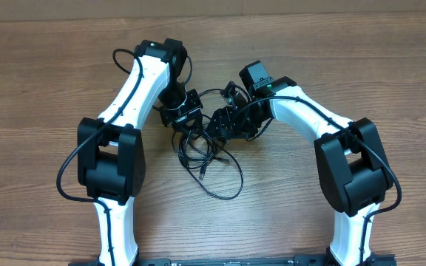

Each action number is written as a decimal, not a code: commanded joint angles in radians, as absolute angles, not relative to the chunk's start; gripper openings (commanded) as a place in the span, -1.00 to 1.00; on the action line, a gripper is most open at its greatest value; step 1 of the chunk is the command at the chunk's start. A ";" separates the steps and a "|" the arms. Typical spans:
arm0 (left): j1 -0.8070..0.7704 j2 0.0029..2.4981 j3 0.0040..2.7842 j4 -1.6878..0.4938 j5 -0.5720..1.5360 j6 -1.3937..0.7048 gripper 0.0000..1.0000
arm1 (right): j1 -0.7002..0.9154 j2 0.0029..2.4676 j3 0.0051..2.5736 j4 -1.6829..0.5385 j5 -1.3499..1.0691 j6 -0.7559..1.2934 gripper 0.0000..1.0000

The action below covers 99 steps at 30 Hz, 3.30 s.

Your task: Untangle cables

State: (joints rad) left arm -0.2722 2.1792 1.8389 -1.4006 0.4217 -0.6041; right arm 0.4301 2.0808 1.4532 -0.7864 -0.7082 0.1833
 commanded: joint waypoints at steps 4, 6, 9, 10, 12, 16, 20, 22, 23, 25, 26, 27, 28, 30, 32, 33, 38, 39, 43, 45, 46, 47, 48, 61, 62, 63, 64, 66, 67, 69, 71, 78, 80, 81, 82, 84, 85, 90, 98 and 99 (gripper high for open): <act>-0.286 2.193 1.828 -1.392 0.443 -0.607 -0.91 | 0.431 2.067 1.470 -0.783 -0.716 0.185 0.45; -0.275 2.193 1.828 -1.391 0.537 -0.530 -0.92 | 0.431 2.067 1.470 -0.783 -0.715 0.185 0.46; -0.252 2.193 1.835 -1.391 0.730 -0.344 -0.91 | 0.431 2.067 1.470 -0.783 -0.680 0.186 0.45; -0.240 2.193 1.841 -1.401 0.789 -0.278 -0.92 | 0.431 2.067 1.470 -0.783 -0.666 0.186 0.45; -0.210 2.191 1.861 -1.443 0.832 -0.208 -0.92 | 0.431 2.068 1.470 -0.783 -0.644 0.191 0.44; -0.159 2.189 1.909 -1.536 0.830 -0.122 -0.92 | 0.431 2.071 1.459 -0.770 -0.551 0.265 0.44; -0.126 2.189 1.995 -1.649 0.827 -0.010 -0.92 | 0.431 2.071 1.438 -0.749 -0.411 0.364 0.44; -0.115 2.189 2.045 -1.687 0.827 0.015 -0.92 | 0.431 2.071 1.430 -0.744 -0.347 0.403 0.44; -0.110 2.188 2.072 -1.691 0.827 0.016 -0.92 | 0.431 2.071 1.427 -0.741 -0.335 0.411 0.44; -0.099 2.169 2.127 -1.691 0.828 0.013 -0.92 | 0.431 2.072 1.425 -0.738 -0.330 0.416 0.45; -0.096 2.160 2.153 -1.691 0.828 0.004 -0.92 | 0.431 2.072 1.425 -0.735 -0.330 0.416 0.45; -0.094 2.151 2.172 -1.691 0.827 0.004 -0.92 | 0.431 2.072 1.425 -0.733 -0.330 0.416 0.45; -0.093 2.142 2.195 -1.690 0.827 0.004 -0.92 | 0.431 2.072 1.425 -0.733 -0.330 0.416 0.45; -0.087 2.124 2.252 -1.690 0.819 -0.004 -0.91 | 0.431 2.072 1.425 -0.733 -0.330 0.416 0.45; -0.085 2.113 2.292 -1.690 0.775 -0.044 -0.92 | 0.431 2.072 1.425 -0.733 -0.330 0.416 0.45; -0.085 2.108 2.307 -1.690 0.748 -0.064 -0.92 | 0.431 2.072 1.425 -0.730 -0.330 0.416 0.46; -0.094 2.085 2.322 -1.690 0.572 -0.136 -0.92 | 0.431 2.072 1.425 -0.730 -0.321 0.416 0.42; -0.101 2.085 2.321 -1.690 0.492 -0.175 -0.91 | 0.431 2.072 1.425 -0.731 -0.296 0.420 0.40; -0.127 2.087 2.320 -1.690 0.346 -0.255 -0.92 | 0.426 2.072 1.425 -0.740 -0.236 0.473 0.40; -0.142 2.087 2.320 -1.686 0.300 -0.286 -0.91 | 0.418 2.072 1.425 -0.746 -0.199 0.505 0.40; -0.157 2.087 2.320 -1.673 0.259 -0.311 -0.92 | 0.404 2.072 1.425 -0.746 -0.191 0.528 0.41; -0.167 2.087 2.320 -1.659 0.233 -0.330 -0.92 | 0.394 2.072 1.425 -0.746 -0.192 0.529 0.42; -0.173 2.087 2.320 -1.645 0.221 -0.344 -0.92 | 0.388 2.072 1.425 -0.746 -0.192 0.529 0.42; -0.348 2.111 2.318 -1.290 0.218 -0.511 -0.91 | 0.126 2.072 1.425 -0.855 -0.142 0.553 0.70; -0.366 2.122 2.318 -1.272 0.217 -0.523 -0.92 | 0.109 2.072 1.425 -0.864 -0.142 0.553 0.76; -0.386 2.135 2.318 -1.255 0.218 -0.541 -0.92 | 0.085 2.072 1.425 -0.875 -0.142 0.553 0.77; -0.408 2.151 2.318 -1.242 0.218 -0.562 -0.91 | 0.064 2.072 1.425 -0.886 -0.142 0.553 0.77; -0.445 2.183 2.318 -1.223 0.232 -0.585 -0.91 | 0.038 2.072 1.423 -0.897 -0.142 0.553 0.78; -0.463 2.204 2.318 -1.214 0.250 -0.584 -0.91 | 0.027 2.072 1.421 -0.900 -0.143 0.554 0.78; -0.500 2.255 2.318 -1.208 0.297 -0.584 -0.91 | 0.013 2.072 1.420 -0.902 -0.143 0.553 0.78; -0.520 2.298 2.318 -1.219 0.334 -0.583 -0.92 | 0.013 2.072 1.420 -0.902 -0.143 0.553 0.79; -0.537 2.408 2.318 -1.298 0.371 -0.580 -0.52 | 0.029 2.072 1.420 -0.896 -0.142 0.553 0.82; -0.532 2.415 2.318 -1.317 0.372 -0.561 -0.25 | 0.030 2.072 1.420 -0.895 -0.142 0.553 0.82; -0.528 2.415 2.319 -1.325 0.374 -0.546 -0.05 | 0.031 2.072 1.420 -0.895 -0.142 0.553 0.82; -0.524 2.410 2.320 -1.331 0.378 -0.533 0.24 | 0.031 2.072 1.420 -0.893 -0.142 0.553 0.82; -0.514 2.400 2.325 -1.334 0.399 -0.512 0.64 | 0.031 2.072 1.420 -0.891 -0.142 0.553 0.82; -0.502 2.388 2.330 -1.336 0.423 -0.484 0.98 | 0.031 2.072 1.420 -0.889 -0.142 0.553 0.83; -0.466 2.352 2.349 -1.351 0.438 -0.456 0.99 | 0.031 2.072 1.420 -0.888 -0.142 0.553 0.83; -0.359 2.326 2.358 -1.540 0.199 -0.395 1.00 | 0.033 2.072 1.420 -0.888 -0.142 0.553 0.86; -0.352 2.326 2.358 -1.571 0.155 -0.395 1.00 | 0.033 2.072 1.420 -0.888 -0.142 0.550 0.86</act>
State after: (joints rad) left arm -0.3851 2.3596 2.3440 -1.5055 0.3466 -0.4343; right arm 0.0269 2.0632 1.4353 -0.8936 -0.1528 0.5499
